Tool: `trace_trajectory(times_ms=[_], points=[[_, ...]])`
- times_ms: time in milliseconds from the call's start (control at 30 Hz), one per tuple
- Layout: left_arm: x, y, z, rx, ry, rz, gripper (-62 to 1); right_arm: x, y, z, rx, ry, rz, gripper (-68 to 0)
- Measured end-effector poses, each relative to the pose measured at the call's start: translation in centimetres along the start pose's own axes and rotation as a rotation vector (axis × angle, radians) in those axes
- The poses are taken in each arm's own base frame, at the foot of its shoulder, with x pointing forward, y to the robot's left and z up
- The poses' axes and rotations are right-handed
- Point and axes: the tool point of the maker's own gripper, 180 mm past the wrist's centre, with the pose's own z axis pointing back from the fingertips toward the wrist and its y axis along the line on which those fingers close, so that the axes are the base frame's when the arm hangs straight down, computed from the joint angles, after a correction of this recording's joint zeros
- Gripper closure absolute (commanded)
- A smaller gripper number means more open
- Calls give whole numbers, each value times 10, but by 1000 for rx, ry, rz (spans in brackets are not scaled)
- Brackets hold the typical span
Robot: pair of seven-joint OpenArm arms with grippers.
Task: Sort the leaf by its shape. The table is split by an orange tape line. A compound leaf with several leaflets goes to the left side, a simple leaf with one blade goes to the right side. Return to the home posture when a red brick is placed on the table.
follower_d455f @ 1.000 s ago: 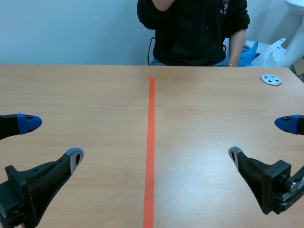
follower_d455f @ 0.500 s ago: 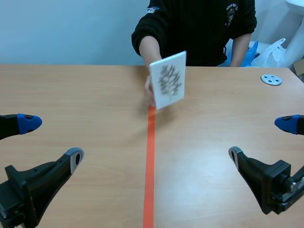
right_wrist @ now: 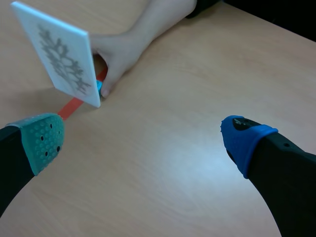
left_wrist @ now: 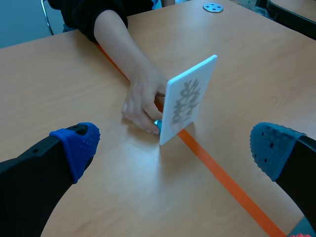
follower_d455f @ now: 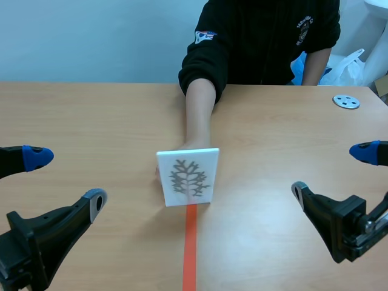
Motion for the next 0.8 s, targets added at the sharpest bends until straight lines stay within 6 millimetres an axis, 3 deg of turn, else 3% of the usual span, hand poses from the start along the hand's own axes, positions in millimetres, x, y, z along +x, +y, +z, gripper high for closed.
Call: trace_trajectory(times_ms=[367, 800], points=[[0, 0, 0, 0, 1, 0, -623, 13, -10, -15, -3, -23, 56, -679], [0, 0, 0, 0, 1, 0, -623, -21, 16, -80, 121, 19, 61, -679]])
